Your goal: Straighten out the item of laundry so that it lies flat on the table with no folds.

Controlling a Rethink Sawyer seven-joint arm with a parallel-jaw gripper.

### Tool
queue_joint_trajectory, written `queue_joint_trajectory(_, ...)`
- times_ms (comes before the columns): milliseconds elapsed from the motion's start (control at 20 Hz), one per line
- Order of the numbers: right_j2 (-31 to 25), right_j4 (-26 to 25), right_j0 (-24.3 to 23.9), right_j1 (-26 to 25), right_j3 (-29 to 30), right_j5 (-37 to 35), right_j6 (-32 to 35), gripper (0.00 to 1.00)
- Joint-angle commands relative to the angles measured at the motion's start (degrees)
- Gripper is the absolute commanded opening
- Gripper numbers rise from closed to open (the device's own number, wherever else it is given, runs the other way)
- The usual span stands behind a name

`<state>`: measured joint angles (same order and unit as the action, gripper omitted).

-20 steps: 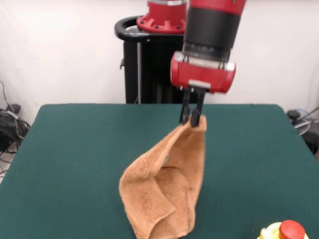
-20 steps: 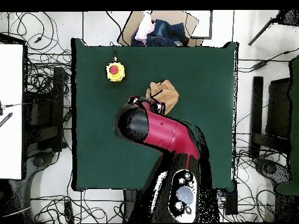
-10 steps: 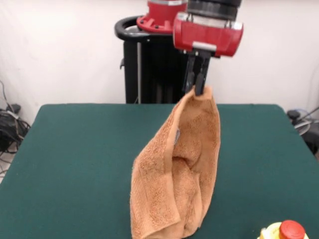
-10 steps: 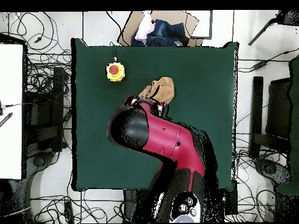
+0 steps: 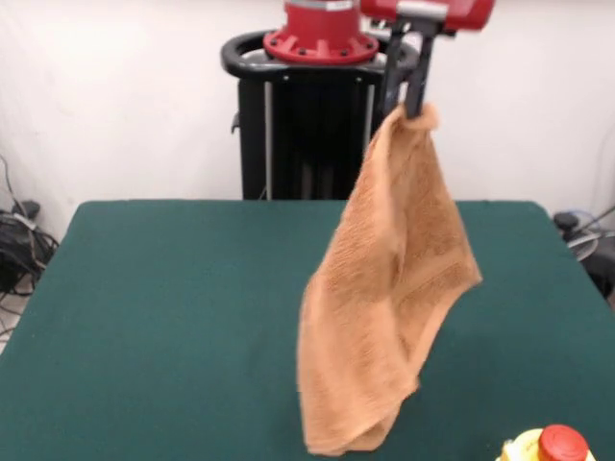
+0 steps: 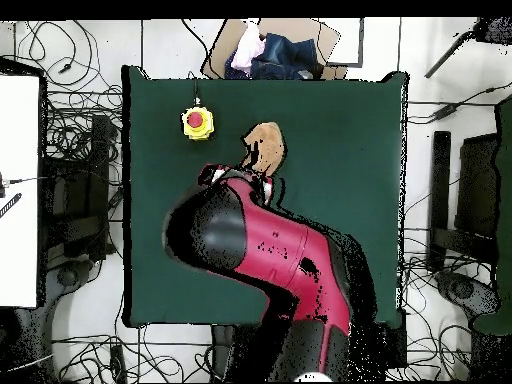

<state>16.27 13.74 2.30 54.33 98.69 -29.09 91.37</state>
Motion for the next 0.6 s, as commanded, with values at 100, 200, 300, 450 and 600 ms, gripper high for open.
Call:
queue_joint_trajectory(100,4.2,2.6,4.1,7.2,3.1,-17.1,20.9,0.0)
queue_joint_trajectory(200,5.2,2.5,4.6,8.1,2.1,-20.0,21.2,0.0)
queue_joint_trajectory(300,4.8,3.5,4.1,8.6,3.3,-19.9,20.6,0.0)
queue_joint_trajectory(450,4.6,4.4,3.5,9.3,5.9,-17.8,19.6,0.0)
queue_joint_trajectory(600,3.8,5.1,2.4,9.7,7.5,-17.1,18.5,0.0)
